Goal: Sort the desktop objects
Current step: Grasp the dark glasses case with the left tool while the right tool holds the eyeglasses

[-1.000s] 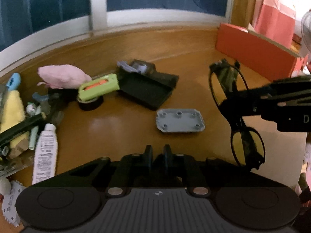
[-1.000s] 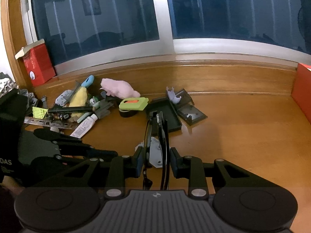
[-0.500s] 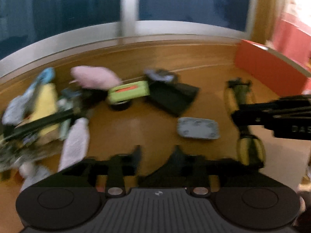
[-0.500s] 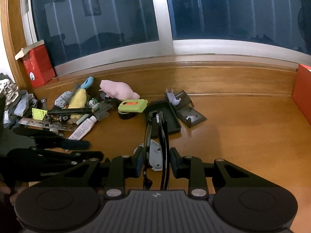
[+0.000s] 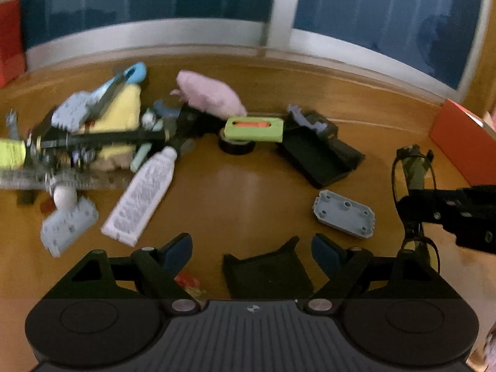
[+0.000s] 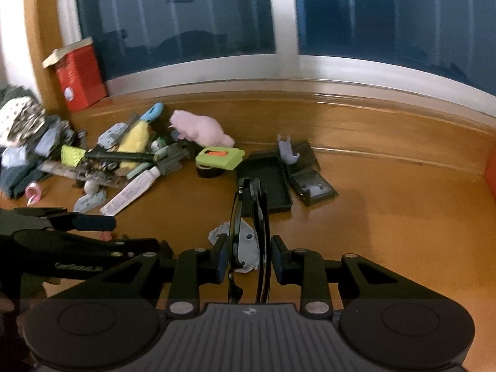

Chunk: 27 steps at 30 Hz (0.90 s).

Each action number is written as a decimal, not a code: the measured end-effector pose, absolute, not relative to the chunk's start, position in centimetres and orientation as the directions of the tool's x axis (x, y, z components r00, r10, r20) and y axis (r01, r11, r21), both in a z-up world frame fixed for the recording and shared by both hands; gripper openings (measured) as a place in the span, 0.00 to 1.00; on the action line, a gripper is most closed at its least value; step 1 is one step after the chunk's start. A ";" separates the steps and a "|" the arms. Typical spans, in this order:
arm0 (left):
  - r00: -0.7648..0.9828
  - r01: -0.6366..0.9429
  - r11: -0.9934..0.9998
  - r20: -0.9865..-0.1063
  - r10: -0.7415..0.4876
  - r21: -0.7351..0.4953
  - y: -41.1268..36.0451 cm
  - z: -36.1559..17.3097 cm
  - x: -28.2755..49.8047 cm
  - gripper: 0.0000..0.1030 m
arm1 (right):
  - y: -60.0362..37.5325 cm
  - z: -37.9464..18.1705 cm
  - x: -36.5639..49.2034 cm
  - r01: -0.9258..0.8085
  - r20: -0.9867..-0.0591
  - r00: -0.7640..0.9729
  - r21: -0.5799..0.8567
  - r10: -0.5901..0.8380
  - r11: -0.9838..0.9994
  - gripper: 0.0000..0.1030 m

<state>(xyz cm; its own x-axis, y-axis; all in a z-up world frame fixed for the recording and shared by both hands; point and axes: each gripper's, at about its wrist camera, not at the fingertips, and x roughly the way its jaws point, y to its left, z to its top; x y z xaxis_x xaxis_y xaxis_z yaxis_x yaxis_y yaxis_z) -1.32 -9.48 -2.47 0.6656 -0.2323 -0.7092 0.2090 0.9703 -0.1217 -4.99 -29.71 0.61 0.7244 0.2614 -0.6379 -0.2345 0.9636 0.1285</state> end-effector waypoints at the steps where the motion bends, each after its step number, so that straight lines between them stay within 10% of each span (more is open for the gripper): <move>1: 0.665 0.185 0.974 -0.713 -0.219 -0.127 -9.8 -2.7 -1.4 0.82 | -29.9 0.6 -4.9 -0.255 -0.638 0.719 0.126 0.275 0.959 0.30; 7: 0.688 0.024 0.990 -0.717 -0.115 -0.135 -11.8 -4.1 -2.0 0.81 | -31.7 0.8 -4.6 -0.370 -0.640 0.677 0.129 0.362 0.920 0.30; 11: 0.723 -0.084 0.990 -0.691 -0.018 -0.114 -12.9 -4.2 -2.3 0.60 | -33.3 0.7 -4.6 -0.429 -0.642 0.649 0.133 0.407 0.894 0.30; 27: 0.760 -0.043 0.994 -0.649 -0.036 -0.105 -15.2 0.0 -3.9 0.59 | -36.2 1.4 -5.7 -0.442 -0.605 0.652 0.186 0.457 0.878 0.30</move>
<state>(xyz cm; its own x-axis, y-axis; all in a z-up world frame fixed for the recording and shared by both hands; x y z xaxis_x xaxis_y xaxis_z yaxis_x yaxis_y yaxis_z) -3.95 -15.18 -0.05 0.7598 -0.0360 -0.6491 -0.0426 0.9936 -0.1050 -5.75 -36.16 1.37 0.6521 0.4565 -0.6052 -0.4415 0.8777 0.1863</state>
